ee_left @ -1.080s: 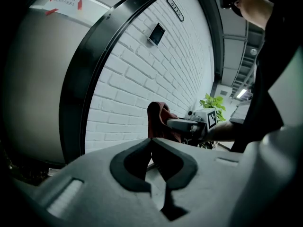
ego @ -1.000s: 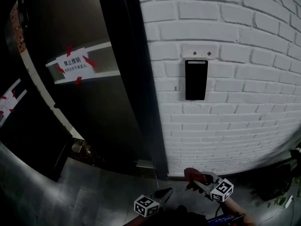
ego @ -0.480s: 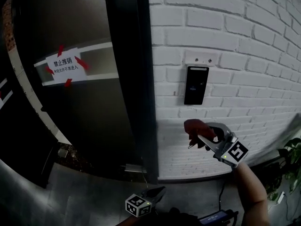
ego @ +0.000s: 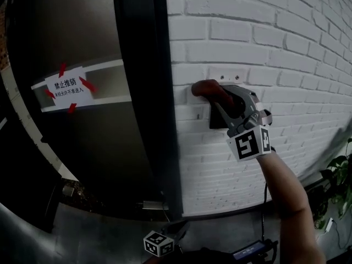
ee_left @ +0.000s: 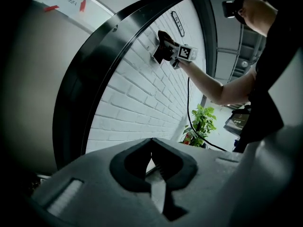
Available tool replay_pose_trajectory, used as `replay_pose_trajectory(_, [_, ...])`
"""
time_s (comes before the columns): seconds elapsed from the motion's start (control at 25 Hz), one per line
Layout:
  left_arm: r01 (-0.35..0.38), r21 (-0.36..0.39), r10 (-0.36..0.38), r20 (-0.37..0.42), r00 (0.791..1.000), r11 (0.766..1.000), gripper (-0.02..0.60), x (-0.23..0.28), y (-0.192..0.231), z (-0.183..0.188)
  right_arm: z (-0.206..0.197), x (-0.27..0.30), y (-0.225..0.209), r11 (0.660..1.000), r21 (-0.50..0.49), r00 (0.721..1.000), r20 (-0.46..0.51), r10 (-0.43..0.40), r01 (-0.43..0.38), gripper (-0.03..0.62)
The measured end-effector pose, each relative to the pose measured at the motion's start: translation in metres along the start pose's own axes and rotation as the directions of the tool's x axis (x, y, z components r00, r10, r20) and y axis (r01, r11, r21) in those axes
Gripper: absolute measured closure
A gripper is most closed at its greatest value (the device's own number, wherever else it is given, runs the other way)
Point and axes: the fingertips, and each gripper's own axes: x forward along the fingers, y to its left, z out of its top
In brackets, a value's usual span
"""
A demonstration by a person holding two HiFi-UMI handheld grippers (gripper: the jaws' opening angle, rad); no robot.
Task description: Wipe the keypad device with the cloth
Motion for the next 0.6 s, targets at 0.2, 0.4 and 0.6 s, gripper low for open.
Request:
replay_pose_trajectory(0.2, [-0.003, 0.003, 0.003, -0.008, 1.000, 1.000, 0.577, -0.001, 0.008, 0.000, -0.027, -0.024, -0.027, 0.994, 0.026, 0.994, -0.035, -0.106, 0.107, 0.476])
replay_pose_trajectory(0.4, [0.002, -0.006, -0.002, -0.017, 1.000, 1.000, 0.577, -0.001, 0.008, -0.001, -0.043, -0.034, -0.041, 0.967, -0.014, 0.958, -0.130, -0.254, 0.254, 0.496])
replay_pose_trajectory(0.6, [-0.006, -0.018, 0.005, -0.031, 1.000, 1.000, 0.577, -0.006, 0.015, -0.006, -0.018, -0.017, -0.010, 0.966, -0.122, 0.967, -0.080, -0.241, 0.230, 0.499])
